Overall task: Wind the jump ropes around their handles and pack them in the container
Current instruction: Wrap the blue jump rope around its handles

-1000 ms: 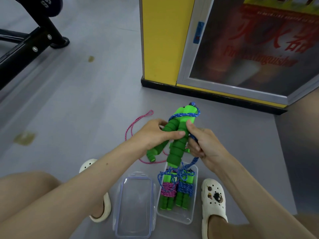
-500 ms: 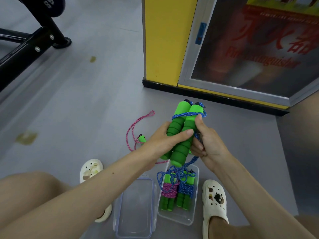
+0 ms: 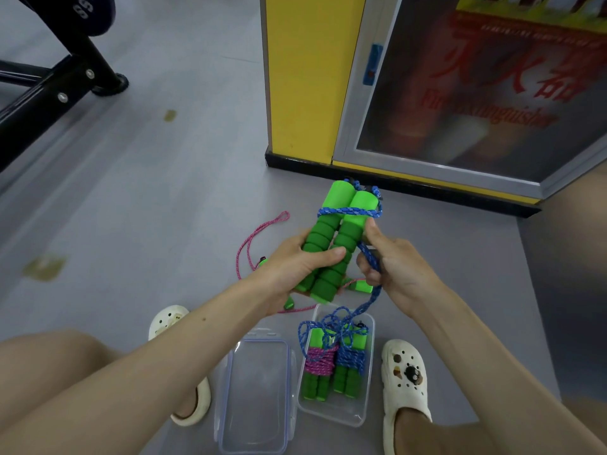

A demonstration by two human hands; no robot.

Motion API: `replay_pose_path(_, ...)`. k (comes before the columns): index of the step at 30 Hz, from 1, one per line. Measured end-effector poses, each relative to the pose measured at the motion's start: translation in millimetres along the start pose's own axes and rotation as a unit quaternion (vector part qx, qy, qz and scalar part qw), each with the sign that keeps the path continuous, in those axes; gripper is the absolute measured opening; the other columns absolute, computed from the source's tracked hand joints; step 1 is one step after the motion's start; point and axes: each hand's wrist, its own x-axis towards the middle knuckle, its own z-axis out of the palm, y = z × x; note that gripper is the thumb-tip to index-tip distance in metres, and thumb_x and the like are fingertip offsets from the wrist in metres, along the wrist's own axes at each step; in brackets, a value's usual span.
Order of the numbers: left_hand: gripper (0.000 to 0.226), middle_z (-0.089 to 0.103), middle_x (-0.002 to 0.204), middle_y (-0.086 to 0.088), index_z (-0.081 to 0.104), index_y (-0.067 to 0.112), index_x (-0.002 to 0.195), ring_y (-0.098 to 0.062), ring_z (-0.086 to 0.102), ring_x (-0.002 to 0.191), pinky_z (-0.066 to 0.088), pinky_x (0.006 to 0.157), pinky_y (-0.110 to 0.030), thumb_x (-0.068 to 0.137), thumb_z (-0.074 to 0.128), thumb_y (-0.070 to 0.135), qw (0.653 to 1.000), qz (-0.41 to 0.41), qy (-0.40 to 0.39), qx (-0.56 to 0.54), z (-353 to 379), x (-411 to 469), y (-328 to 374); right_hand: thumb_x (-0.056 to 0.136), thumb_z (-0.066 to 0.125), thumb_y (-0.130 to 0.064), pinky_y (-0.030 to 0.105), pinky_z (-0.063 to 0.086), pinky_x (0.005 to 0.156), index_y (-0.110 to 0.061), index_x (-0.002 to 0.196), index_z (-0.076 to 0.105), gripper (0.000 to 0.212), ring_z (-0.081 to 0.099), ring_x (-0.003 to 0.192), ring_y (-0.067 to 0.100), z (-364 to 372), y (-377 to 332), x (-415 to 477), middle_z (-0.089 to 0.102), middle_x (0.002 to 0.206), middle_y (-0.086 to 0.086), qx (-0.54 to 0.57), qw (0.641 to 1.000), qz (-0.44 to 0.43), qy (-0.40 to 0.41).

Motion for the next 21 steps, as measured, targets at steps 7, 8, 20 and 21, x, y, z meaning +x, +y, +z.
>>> replay_pose_path(7,0.025,0.072,0.083,-0.004,0.065,0.015,0.106,-0.023,0.069,0.075,0.058,0.076,-0.051,0.083,0.071,0.012,0.997,0.044,0.052,0.019,-9.4,-0.9,4.6,0.089,0.062,-0.017,0.023,0.046,0.067,-0.011,0.08,0.07,0.013,0.054,0.061,0.01,-2.3,4.2,-1.3,0.061,0.071,0.002,-0.077,0.995,-0.055,0.008)
replay_pose_path(8,0.024,0.072,0.083,-0.004,0.065,0.015,0.105,-0.022,0.069,0.075,0.058,0.076,-0.052,0.082,0.072,0.012,0.997,0.046,0.053,0.022,-10.2,-0.9,5.0,0.09,0.062,-0.017,0.024,0.047,0.072,-0.014,0.079,0.071,0.014,0.055,0.066,0.011,-4.3,4.7,-0.2,0.063,0.074,0.001,-0.084,0.994,-0.061,0.021)
replay_pose_path(20,0.027,0.069,0.084,-0.004,0.062,0.019,0.105,-0.021,0.068,0.07,0.059,0.074,-0.044,0.082,0.073,0.01,0.99,0.066,0.061,0.111,-8.3,1.7,4.7,0.093,0.058,-0.011,0.016,0.023,0.036,-0.002,0.085,0.065,0.014,0.026,0.033,0.004,-7.2,-1.6,2.4,0.046,0.054,0.004,0.034,0.994,-0.031,0.096)
replay_pose_path(21,0.025,0.069,0.081,-0.001,0.063,0.021,0.101,-0.018,0.067,0.069,0.058,0.073,-0.042,0.081,0.074,0.01,0.986,0.076,0.07,0.129,-8.4,2.6,3.3,0.092,0.059,-0.012,0.017,0.023,0.037,-0.003,0.084,0.065,0.014,0.026,0.033,0.005,-7.5,-1.9,1.0,0.047,0.054,0.004,0.024,0.995,-0.031,0.089)
